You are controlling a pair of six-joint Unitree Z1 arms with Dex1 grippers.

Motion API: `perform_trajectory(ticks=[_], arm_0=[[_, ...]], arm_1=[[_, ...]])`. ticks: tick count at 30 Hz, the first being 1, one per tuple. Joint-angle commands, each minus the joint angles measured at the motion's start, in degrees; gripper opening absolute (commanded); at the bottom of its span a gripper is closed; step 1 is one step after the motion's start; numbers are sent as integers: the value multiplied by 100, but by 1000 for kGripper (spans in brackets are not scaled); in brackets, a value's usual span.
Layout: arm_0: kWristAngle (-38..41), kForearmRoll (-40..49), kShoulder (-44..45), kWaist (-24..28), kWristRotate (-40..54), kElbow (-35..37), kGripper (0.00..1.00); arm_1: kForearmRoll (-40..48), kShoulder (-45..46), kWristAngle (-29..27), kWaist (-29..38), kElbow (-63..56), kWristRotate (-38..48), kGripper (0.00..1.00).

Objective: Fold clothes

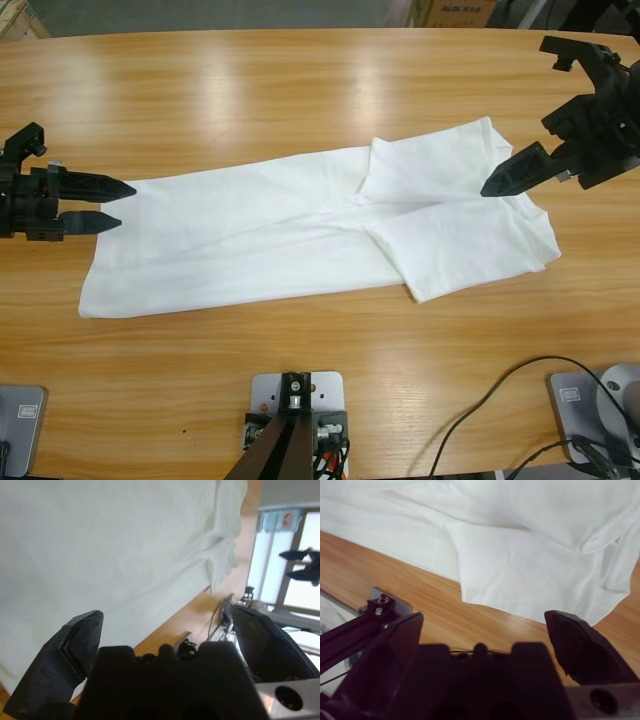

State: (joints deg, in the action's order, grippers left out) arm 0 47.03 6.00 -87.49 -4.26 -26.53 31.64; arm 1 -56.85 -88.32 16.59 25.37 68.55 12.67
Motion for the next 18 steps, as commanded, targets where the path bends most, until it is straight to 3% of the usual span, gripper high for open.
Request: perform_trajectory(ticks=[1, 5, 8, 14, 18], arm_0=[[333, -1205, -142, 197, -103, -991, 996], [265, -1553, -587, 1097, -31, -1650, 996], [-408, -1558, -826, 1120, -216, -1610, 996], [-1090, -1386, 129, 746, -689, -1517, 996], [-1117, -1256, 626, 522, -817, -1332, 996]], arm_1=[[16, 130, 67, 270, -165, 144, 1000], [33, 122, 63, 342, -158, 181, 1000], [26, 122, 69, 372, -158, 192, 1000], [49, 88, 70, 390, -175, 192, 1000], [95, 22, 93, 397, -175, 192, 1000]])
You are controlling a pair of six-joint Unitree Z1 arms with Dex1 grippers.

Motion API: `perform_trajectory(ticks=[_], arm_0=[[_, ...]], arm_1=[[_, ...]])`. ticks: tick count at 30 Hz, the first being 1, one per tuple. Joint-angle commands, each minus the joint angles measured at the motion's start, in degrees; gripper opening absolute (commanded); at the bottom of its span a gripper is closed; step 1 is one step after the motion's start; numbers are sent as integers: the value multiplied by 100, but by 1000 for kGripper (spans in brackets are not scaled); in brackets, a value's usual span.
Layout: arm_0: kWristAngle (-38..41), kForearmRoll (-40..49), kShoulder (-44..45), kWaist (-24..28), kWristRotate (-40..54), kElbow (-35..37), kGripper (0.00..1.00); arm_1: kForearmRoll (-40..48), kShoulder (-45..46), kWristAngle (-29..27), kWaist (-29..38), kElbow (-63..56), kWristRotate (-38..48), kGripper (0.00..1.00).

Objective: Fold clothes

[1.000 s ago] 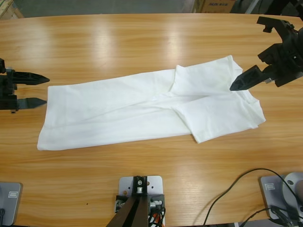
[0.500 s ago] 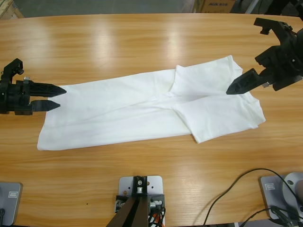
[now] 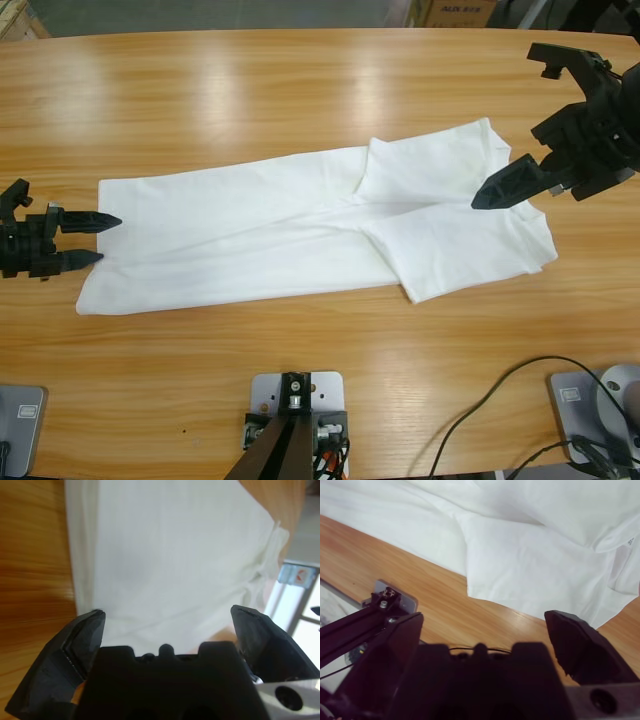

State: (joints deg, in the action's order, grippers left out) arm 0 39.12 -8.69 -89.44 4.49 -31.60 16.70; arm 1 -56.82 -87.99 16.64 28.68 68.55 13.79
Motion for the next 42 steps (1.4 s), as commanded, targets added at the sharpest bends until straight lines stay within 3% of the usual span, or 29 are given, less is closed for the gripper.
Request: perform_trajectory(ticks=[1, 16, 42], arm_0=[[-331, 395, 1074, -452, -322, 310, 992], [-1208, 2021, 731, -495, -558, 988, 996], [-924, 1344, -1042, -713, -319, 941, 999]], arm_1=[[97, -46, 93, 70, -177, 80, 1000], [326, -104, 102, 82, -375, 88, 1000], [356, 45, 93, 82, -597, 88, 1000]])
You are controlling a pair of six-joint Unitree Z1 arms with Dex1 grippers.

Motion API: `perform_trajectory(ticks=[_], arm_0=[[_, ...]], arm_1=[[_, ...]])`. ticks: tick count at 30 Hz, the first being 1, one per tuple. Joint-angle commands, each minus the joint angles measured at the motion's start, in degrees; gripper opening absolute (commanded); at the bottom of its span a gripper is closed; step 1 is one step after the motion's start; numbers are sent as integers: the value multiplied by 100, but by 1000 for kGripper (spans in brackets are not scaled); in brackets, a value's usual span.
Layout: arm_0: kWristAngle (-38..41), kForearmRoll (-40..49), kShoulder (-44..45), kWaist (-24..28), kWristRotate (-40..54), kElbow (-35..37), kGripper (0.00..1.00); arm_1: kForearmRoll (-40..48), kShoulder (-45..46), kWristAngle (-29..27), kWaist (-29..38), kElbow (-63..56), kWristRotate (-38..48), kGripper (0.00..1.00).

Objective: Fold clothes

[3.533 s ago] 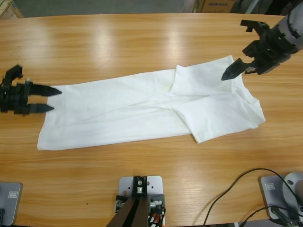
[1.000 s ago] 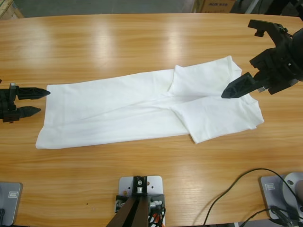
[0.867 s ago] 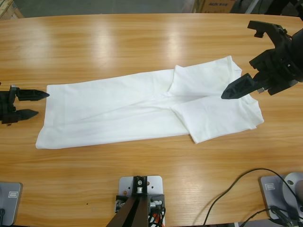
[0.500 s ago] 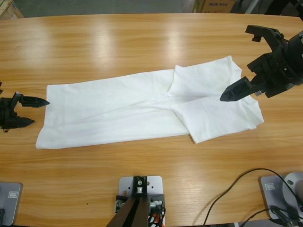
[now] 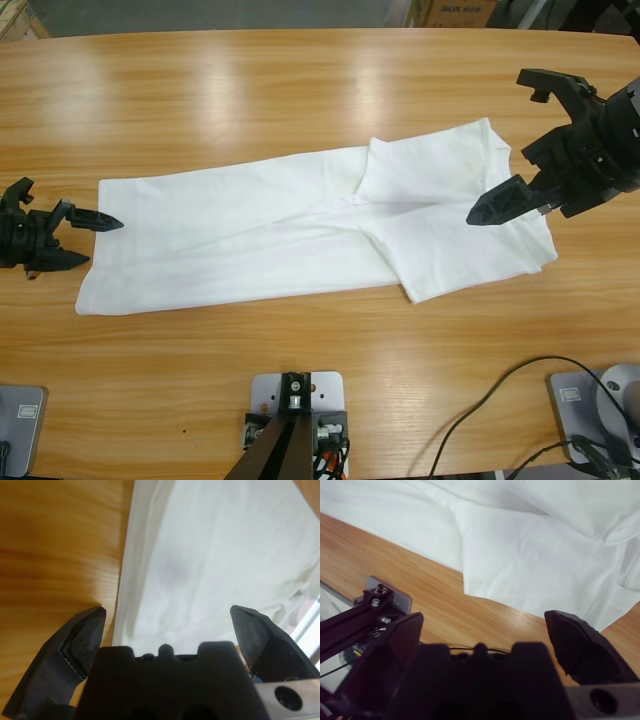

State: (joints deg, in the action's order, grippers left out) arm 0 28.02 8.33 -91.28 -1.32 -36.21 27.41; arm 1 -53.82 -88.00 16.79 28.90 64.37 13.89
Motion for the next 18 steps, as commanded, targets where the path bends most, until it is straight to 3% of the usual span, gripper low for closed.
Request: perform_trajectory(ticks=[1, 11, 14, 18], arm_0=[[220, -399, -902, -144, 154, -138, 998], [385, -729, -1194, -299, 249, -257, 996], [558, -817, -1189, -299, 309, -282, 916], [881, -1318, -1054, -239, 339, -547, 931]], arm_1=[[55, 53, 77, 61, -174, 79, 1000], [47, 55, 70, 61, -148, 79, 1000], [34, 56, 70, 61, -144, 79, 1000], [29, 55, 70, 59, -120, 81, 1000]])
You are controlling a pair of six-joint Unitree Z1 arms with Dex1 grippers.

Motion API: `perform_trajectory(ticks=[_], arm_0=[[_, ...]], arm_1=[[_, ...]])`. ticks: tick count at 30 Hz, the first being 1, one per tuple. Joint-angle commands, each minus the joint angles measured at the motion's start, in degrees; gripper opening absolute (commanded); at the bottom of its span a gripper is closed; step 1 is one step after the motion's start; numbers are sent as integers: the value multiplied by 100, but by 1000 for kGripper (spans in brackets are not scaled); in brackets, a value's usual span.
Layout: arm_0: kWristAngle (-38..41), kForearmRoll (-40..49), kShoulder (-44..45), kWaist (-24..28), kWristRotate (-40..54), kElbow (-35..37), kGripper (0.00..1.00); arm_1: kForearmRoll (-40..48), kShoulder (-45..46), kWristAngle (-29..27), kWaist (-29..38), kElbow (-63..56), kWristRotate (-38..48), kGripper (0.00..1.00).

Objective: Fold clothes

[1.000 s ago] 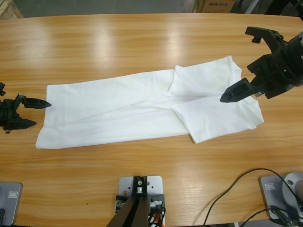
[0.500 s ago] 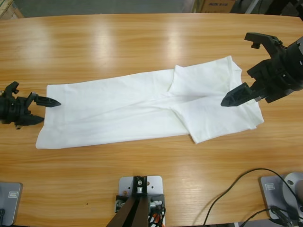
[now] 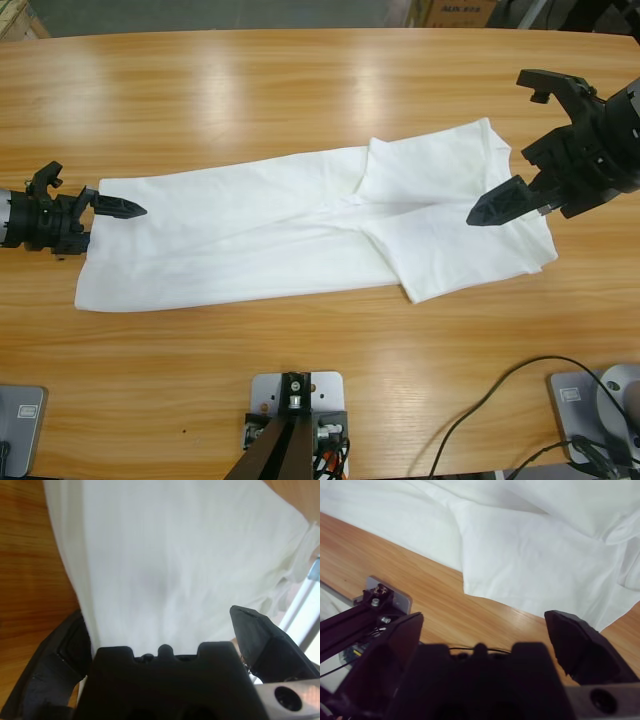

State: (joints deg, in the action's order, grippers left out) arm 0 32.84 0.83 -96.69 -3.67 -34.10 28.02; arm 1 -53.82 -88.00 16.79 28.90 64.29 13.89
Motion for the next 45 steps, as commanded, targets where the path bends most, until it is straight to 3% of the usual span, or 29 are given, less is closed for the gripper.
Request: perform_trajectory(ticks=[1, 3, 7, 9, 10, 26, 32, 37, 45], arm_0=[[458, -603, -517, 31, 163, -624, 927], [477, -657, -531, 126, 188, -666, 796], [629, -819, -584, 367, 254, -771, 378], [636, -854, -579, 396, 254, -803, 32], [636, -881, -579, 419, 251, -822, 0], [618, -1005, -479, 551, 237, -928, 0], [625, -1004, 172, 523, 160, -859, 0], [651, -819, 637, 818, -123, -582, 0], [653, -540, 643, 1407, -123, -464, 0]], arm_1=[[29, 55, 70, 57, -110, 84, 1000], [29, 65, 70, 61, -115, 83, 1000], [29, 90, 63, 59, -131, 88, 1000], [29, 81, 61, 56, -138, 86, 1000], [29, 81, 59, 57, -145, 86, 1000], [64, 51, 57, 56, -198, 79, 987], [76, 55, 70, 61, -198, 79, 982], [108, 81, 87, 61, -210, 79, 982], [108, 186, 78, 57, -277, 79, 982]])
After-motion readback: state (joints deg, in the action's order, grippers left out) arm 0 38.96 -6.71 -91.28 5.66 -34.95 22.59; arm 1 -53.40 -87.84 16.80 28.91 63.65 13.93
